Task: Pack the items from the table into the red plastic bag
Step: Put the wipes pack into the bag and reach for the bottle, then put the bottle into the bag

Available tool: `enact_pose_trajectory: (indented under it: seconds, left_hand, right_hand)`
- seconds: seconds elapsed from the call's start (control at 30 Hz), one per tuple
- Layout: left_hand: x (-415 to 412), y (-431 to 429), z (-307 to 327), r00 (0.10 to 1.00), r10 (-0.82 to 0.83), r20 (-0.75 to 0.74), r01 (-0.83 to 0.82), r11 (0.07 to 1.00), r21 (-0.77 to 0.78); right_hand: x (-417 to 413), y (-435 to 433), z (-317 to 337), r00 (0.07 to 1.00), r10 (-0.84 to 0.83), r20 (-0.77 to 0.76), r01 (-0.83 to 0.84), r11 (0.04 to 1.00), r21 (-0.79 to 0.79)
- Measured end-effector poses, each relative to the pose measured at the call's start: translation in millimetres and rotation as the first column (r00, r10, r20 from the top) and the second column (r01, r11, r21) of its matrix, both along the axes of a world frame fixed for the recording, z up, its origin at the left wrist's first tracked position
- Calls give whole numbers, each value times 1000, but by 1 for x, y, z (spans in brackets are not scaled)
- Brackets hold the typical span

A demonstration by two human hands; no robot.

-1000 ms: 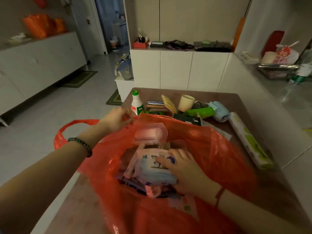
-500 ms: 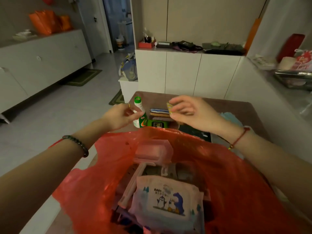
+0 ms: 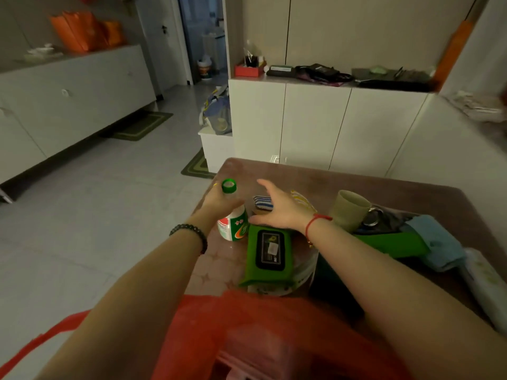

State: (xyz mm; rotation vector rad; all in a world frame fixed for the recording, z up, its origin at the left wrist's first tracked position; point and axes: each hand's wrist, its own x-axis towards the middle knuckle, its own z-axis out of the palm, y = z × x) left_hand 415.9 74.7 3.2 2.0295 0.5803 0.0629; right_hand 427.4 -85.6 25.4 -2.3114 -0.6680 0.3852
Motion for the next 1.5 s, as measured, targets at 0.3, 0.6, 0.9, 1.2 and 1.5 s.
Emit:
enact_pose_trajectory:
  seconds: [0.3,0.6,0.9,1.2,1.5]
  left_hand:
    - [-32,2,19,961,-105,256,64,984,164]
    - [-143,-39,149,728,-318,608,371,928,42]
    - [-247,-1,112,779,-486,-396,623,525,580]
    - [-263,3,120,873,-482,-70,487,861,148]
    - [-263,-22,148,896,-439,66,443,878,-179]
  right_hand:
    - [-23,10,-14,998,-11,-69,17,995,95]
    - [-126,-18,86,987,-123,105,67,902,428]
    - [-251,-69,106,994,85,73,-107,914,390]
    - [-264,-94,45,949,131,285,-62,969,-238]
    - [-266,-99,56,822,431,372,-81,736,-672]
